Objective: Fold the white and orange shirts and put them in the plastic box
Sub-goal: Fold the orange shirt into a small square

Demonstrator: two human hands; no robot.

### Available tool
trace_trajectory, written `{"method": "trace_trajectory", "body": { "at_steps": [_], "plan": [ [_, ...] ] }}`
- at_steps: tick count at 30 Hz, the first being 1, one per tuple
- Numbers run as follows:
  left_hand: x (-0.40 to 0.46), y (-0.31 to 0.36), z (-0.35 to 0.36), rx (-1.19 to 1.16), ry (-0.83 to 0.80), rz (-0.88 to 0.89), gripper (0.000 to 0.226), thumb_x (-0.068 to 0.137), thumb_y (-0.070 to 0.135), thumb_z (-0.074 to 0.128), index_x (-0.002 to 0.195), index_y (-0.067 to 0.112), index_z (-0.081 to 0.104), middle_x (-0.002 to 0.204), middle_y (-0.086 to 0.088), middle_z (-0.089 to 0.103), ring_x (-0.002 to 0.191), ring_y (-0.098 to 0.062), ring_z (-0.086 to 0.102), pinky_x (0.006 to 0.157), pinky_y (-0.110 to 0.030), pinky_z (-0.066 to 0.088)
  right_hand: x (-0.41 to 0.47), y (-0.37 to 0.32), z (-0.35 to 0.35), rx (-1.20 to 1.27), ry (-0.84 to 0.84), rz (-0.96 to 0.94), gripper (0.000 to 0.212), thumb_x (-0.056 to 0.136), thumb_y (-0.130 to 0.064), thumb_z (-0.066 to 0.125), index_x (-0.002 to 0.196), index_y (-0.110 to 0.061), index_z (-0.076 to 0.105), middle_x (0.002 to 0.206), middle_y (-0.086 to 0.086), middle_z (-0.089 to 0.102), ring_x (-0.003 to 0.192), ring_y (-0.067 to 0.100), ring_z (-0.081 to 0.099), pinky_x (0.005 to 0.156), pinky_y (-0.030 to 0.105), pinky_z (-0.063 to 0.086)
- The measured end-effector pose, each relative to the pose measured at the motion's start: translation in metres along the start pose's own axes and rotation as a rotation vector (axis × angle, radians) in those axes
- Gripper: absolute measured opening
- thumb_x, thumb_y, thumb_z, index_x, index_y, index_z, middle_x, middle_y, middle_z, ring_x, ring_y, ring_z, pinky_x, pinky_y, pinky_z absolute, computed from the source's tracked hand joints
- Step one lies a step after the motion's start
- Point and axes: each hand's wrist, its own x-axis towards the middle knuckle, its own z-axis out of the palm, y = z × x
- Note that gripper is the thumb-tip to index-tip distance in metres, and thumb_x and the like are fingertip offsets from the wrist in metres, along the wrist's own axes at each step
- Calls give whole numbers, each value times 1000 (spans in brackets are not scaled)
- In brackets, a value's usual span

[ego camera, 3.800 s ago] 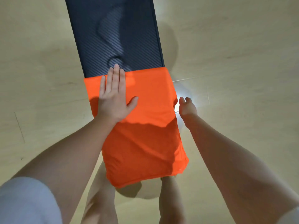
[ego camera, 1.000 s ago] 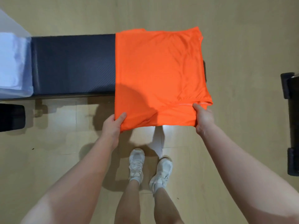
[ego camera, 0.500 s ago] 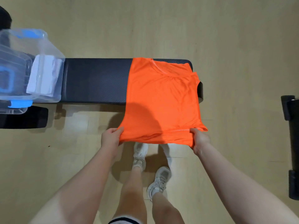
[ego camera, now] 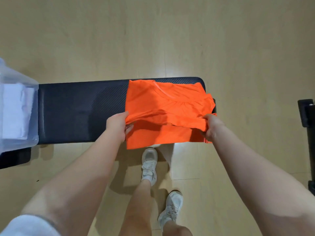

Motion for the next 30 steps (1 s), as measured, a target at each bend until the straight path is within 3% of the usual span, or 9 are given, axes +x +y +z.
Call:
{"method": "trace_trajectory", "body": {
  "at_steps": [3,7,9,14,18,22,24,26,30],
  "plan": [
    [19,14,13,-92,-80,5,7,90,21,54,87,17,60,81,1,66,59,-6,67,64,-21,52,10,-13,16,126,-69,-7,10,90,-20,52,82,-14,54,58,2,56,44,12,53,37,20,47],
    [32,23,19,140,-41,62,18,93,20,40,84,15,55,74,-3,61,56,-14,59,62,-25,47,15,-15,19,78,-150,-163,17,95,-26,43,83,-16,48,79,8,62,64,16,61,62,26,51],
    [40,24,14,407,-20,175,17,84,18,45,73,12,57,69,-5,57,56,-17,53,61,-29,44,23,-10,17,-295,-56,-445,6,87,-17,53,90,-20,50,86,11,62,69,20,60,70,33,52],
    [49,30,14,612,-156,408,12,80,28,66,76,18,61,76,0,60,75,-19,60,73,-36,49,32,-10,22,-1087,169,-906,58,80,-27,64,133,-16,42,133,16,44,120,36,41,102,44,32],
    [50,34,18,547,-173,452,12,85,23,63,92,13,64,94,-5,68,91,-22,65,85,-40,53,35,-15,29,-1014,155,-797,50,86,-30,60,130,-11,44,129,16,53,119,35,46,101,44,33],
    [44,40,17,392,-420,364,13,92,11,50,84,17,58,78,2,64,71,-7,62,67,-23,49,28,-25,22,-797,-82,-744,8,85,-19,61,88,-18,54,83,4,59,77,20,53,80,37,44],
    [41,46,15,251,-527,273,21,91,5,44,77,18,53,66,6,61,61,-4,60,57,-20,46,24,-28,14,-708,-218,-747,20,87,-14,59,72,-23,49,69,-6,51,61,6,50,66,25,43],
    [38,52,14,117,-605,226,17,85,6,44,75,16,51,61,8,62,57,-4,60,51,-17,47,19,-34,7,-532,-323,-715,17,89,-8,56,80,-23,55,76,-8,55,60,-8,53,63,9,42],
    [40,67,25,-37,-553,269,14,81,8,47,74,16,56,69,4,65,67,-7,62,63,-18,51,22,-49,9,-370,-278,-715,14,88,-8,54,86,-20,60,79,-7,59,67,-1,54,66,13,44]
  ]
}}
